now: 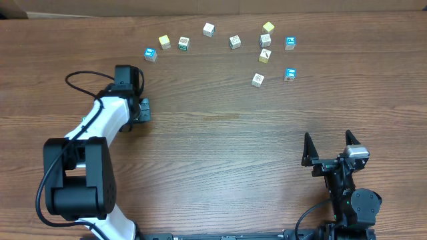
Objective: Form a horizontal line
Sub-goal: 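Lower the '3' block right of the '6' block and release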
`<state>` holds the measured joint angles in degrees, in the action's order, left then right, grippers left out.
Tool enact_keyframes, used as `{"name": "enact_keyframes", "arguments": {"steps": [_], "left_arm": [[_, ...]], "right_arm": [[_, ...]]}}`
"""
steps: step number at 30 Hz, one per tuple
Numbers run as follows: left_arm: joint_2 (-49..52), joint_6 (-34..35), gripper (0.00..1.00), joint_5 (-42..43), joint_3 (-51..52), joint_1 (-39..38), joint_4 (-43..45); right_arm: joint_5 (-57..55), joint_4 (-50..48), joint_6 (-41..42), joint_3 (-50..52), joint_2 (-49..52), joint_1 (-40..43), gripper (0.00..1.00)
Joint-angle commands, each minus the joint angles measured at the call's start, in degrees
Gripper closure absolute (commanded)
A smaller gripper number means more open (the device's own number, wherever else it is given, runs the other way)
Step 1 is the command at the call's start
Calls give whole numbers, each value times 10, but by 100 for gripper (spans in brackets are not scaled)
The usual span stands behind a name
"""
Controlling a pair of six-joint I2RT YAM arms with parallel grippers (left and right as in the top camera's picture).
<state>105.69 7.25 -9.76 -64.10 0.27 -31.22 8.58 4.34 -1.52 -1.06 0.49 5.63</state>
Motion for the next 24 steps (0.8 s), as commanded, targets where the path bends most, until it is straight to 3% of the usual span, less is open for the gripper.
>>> {"name": "enact_keyframes", "arguments": {"steps": [1, 24], "left_arm": [[7, -19, 95, 16, 3, 20, 2], [7, -35, 94, 38, 3, 25, 9]], "right_arm": [[0, -2, -3, 6, -3, 1, 0], [0, -2, -3, 6, -3, 1, 0]]}}
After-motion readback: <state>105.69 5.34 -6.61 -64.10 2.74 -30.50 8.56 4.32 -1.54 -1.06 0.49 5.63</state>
